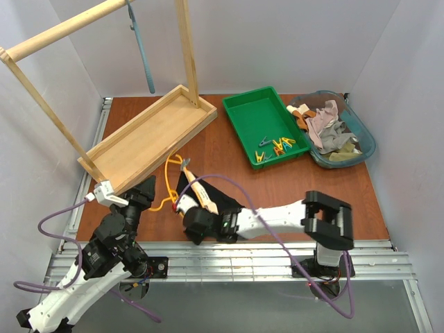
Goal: Clip the underwear to the hanger
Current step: Pick up the hanger at the center of the board.
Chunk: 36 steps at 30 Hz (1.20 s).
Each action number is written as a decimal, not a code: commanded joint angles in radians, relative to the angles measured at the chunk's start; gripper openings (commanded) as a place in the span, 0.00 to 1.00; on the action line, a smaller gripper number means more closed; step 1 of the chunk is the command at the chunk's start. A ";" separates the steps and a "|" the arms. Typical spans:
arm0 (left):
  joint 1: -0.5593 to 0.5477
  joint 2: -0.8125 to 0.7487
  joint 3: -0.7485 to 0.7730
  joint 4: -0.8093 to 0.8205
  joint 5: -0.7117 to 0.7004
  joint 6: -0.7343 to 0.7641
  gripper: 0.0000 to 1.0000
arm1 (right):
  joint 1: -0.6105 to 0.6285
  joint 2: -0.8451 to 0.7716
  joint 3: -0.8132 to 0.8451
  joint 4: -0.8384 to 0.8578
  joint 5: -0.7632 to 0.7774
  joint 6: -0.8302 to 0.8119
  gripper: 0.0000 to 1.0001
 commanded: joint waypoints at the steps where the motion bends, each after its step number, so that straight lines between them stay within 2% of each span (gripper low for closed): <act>1: 0.006 -0.054 0.002 0.027 -0.012 0.019 0.73 | -0.101 -0.149 -0.049 0.141 -0.056 -0.048 0.01; 6: 0.007 -0.120 -0.016 0.053 -0.003 0.028 0.73 | -0.249 -0.299 -0.157 0.285 -0.174 -0.053 0.01; 13: 0.006 -0.139 -0.032 0.077 0.013 0.046 0.73 | -0.412 -0.419 -0.201 0.431 -0.396 -0.075 0.01; 17: 0.006 -0.129 -0.033 0.077 0.017 0.048 0.73 | -0.516 -0.448 -0.194 0.529 -0.522 -0.029 0.01; 22: 0.006 -0.128 -0.043 0.077 0.027 0.048 0.72 | -0.625 -0.385 -0.090 0.566 -0.665 0.019 0.01; 27: 0.006 -0.123 -0.044 0.077 0.028 0.048 0.72 | -0.727 -0.267 0.010 0.742 -0.863 0.181 0.01; 31: 0.006 -0.113 -0.047 0.077 0.028 0.048 0.73 | -0.757 -0.187 0.102 0.835 -1.010 0.273 0.01; 36: 0.006 -0.103 -0.050 0.076 0.030 0.049 0.73 | -0.803 -0.063 0.248 0.937 -1.116 0.424 0.01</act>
